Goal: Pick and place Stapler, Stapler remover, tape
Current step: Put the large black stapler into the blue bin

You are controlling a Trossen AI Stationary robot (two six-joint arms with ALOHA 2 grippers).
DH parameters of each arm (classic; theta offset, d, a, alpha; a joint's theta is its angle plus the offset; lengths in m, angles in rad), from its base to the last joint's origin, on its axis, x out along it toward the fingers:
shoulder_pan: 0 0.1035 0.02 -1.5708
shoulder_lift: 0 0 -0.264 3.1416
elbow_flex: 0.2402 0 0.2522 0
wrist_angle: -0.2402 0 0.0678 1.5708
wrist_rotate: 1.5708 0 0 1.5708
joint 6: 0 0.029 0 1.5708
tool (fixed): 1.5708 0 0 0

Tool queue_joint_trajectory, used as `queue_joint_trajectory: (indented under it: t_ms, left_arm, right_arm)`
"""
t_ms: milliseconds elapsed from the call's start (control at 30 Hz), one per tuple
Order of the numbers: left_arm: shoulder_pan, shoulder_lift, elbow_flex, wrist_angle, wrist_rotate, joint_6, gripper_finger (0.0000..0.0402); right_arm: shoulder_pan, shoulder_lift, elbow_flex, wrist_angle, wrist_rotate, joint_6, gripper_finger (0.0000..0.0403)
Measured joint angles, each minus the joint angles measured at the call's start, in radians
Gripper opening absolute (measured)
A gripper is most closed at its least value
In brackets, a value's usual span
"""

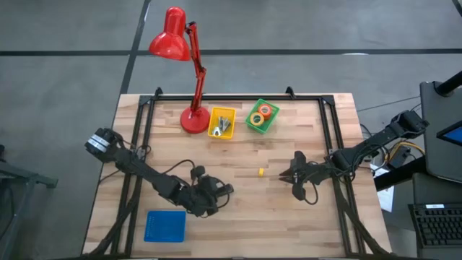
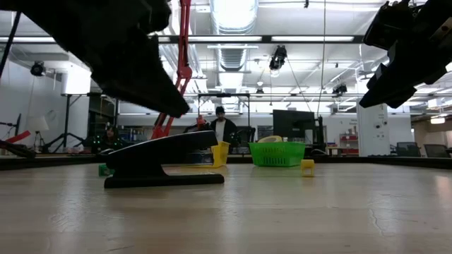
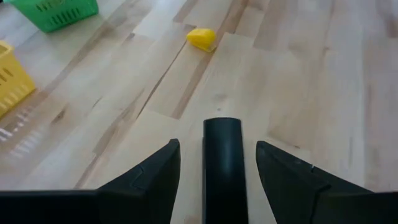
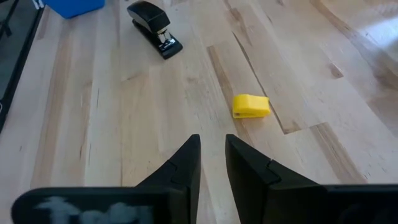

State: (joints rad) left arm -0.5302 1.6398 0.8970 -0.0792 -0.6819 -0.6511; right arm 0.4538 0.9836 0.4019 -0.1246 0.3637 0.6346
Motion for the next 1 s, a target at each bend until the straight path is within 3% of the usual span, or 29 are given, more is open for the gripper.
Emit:
queue_joint_trajectory:
  t_ms: [600, 900, 1000]
  left_arm:
    - [0.033, 0.133, 0.008, 0.017, 0.083, -0.034, 0.0206]
    - [0.036, 0.112, 0.019, 0.019, 0.098, -0.037, 0.0125]
    - [0.038, 0.112, 0.019, 0.018, 0.128, -0.022, 0.0124]
  right_arm:
    - [0.0, 0.0, 0.0, 0.003, -0.001, -0.002, 0.0062]
    - [0.0, 0.0, 0.0, 0.004, 0.002, -0.002, 0.0063]
    - [0.0, 0.0, -0.002, 0.004, 0.002, -0.001, 0.0067]
